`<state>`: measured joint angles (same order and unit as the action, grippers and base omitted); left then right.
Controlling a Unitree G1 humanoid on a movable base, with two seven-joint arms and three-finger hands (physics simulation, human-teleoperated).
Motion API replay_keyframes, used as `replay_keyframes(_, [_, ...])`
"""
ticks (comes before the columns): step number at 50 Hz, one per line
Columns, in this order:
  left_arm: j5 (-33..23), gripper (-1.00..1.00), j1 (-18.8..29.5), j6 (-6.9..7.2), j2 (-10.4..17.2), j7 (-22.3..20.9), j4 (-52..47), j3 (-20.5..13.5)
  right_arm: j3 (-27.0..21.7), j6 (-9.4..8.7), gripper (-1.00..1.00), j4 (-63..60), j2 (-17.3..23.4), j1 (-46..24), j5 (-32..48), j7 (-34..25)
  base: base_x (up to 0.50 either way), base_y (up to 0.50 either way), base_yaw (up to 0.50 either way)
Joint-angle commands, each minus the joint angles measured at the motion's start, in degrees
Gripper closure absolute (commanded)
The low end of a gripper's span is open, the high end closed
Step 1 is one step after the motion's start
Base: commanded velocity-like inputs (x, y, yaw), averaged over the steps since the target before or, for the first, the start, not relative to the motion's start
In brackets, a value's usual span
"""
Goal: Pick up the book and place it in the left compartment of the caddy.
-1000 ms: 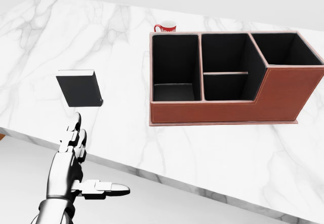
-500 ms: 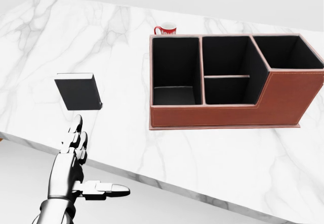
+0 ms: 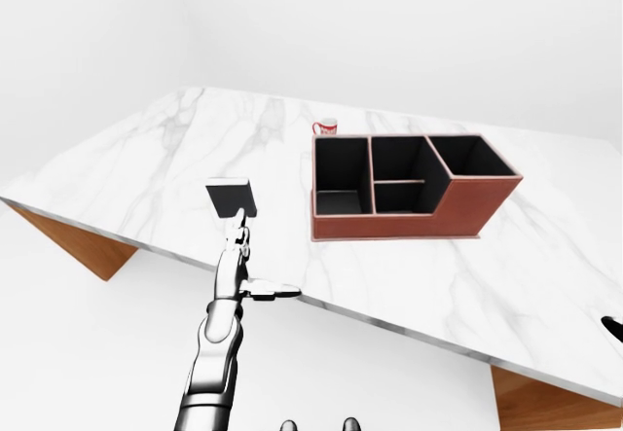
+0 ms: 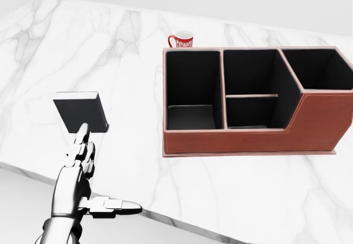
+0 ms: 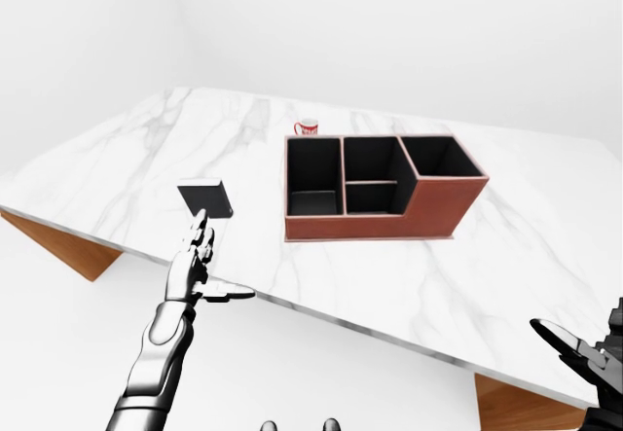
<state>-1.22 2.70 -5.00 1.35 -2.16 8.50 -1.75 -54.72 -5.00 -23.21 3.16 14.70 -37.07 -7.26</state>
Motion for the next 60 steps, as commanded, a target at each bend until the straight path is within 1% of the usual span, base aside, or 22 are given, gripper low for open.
replay_keyframes(1, [-0.21,-1.00,-0.67,0.00,-0.12,0.10,-2.04,0.20,-0.04,0.00,-1.00,-0.07,0.05,0.11,-0.36,0.16,0.15,0.05,0.00])
replay_keyframes(6, [-0.53,-1.00,-1.35,0.00,-0.26,0.21,-3.66,0.49,-0.06,0.00,-1.00,-0.17,0.05,0.03,-0.35,0.25,0.15,0.06,0.00])
replay_keyframes(7, [-0.60,-1.00,-1.72,0.49,-0.32,0.18,-4.57,0.64,-0.30,0.00,-1.00,-0.72,0.05,0.21,-0.75,0.49,0.16,0.06,0.00])
replay_keyframes(9, [-0.48,-1.00,-1.83,0.88,-0.35,0.11,-4.98,0.60,-0.40,0.00,-1.00,-0.91,0.02,0.24,-0.81,0.52,0.16,0.06,0.00])
replay_keyframes(10, [-0.43,-1.00,-1.71,0.77,-0.34,0.12,-4.74,0.52,-0.42,0.00,-1.00,-0.81,0.00,0.21,-0.78,0.45,0.15,0.05,0.00])
replay_keyframes(12, [-0.37,-1.00,-1.08,0.00,-0.27,0.12,-3.22,0.34,-0.40,0.00,-1.00,-0.34,0.09,-0.01,-0.67,0.35,0.16,0.06,0.00])
replay_keyframes(14, [-0.34,-1.00,-0.99,0.00,-0.27,0.18,-3.18,0.30,-0.27,0.00,-1.00,-0.01,0.23,-0.18,-0.56,0.41,0.15,0.06,0.00])
replay_keyframes(15, [-0.28,-1.00,-1.11,0.35,-0.29,0.20,-3.56,0.30,-0.21,0.00,-1.00,0.06,0.27,-0.17,-0.56,0.39,0.15,0.06,0.00])
replay_keyframes(19, [-0.34,-1.00,-1.53,1.04,-0.36,0.35,-4.75,0.42,-0.46,0.00,-1.00,-0.98,0.15,0.20,-1.03,0.80,0.15,0.06,0.00])
replay_keyframes(21, [-0.31,-1.00,-1.61,1.30,-0.36,0.31,-5.03,0.45,-0.28,0.00,-1.00,0.42,0.26,-0.26,-0.57,0.29,0.15,0.06,0.00])
replay_keyframes(23, [-0.39,-1.00,-1.36,0.96,-0.31,0.31,-4.37,0.43,-0.21,0.00,-1.00,0.48,0.36,-0.23,-0.65,0.41,0.16,0.06,0.00])
replay_keyframes(25, [0.03,-1.00,-0.38,0.00,-0.17,0.33,-2.23,-0.04,-0.31,0.00,-1.00,-0.25,0.26,0.05,-0.92,0.59,0.16,0.06,0.00])
replay_keyframes(28, [0.01,-1.00,0.42,0.00,-0.01,0.34,0.02,-0.18,-0.32,0.00,-1.00,-0.20,0.23,-0.01,-0.84,0.49,0.15,0.05,0.00])
replay_keyframes(40, [0.73,-1.00,1.08,0.00,0.18,0.15,1.96,-0.55,-0.13,0.00,-1.00,-0.31,0.13,0.17,-0.92,0.03,0.16,0.06,0.00])
replay_keyframes(49, [0.96,-1.00,0.93,0.00,0.15,0.10,1.62,-0.48,0.06,0.00,-1.00,0.31,0.14,-0.22,-0.29,0.16,0.16,0.06,0.00])
replay_keyframes(56, [1.10,-1.00,-0.47,0.00,0.03,-0.19,-0.65,-0.28,-0.22,0.00,-1.00,-0.08,-0.28,0.21,-0.65,-0.91,0.16,0.06,0.00])
replay_keyframes(60, [1.30,-1.00,0.18,0.00,0.04,-0.17,-0.03,-0.45,-0.18,0.00,-1.00,-0.32,-0.08,0.13,-0.67,-0.34,0.16,0.06,0.00])
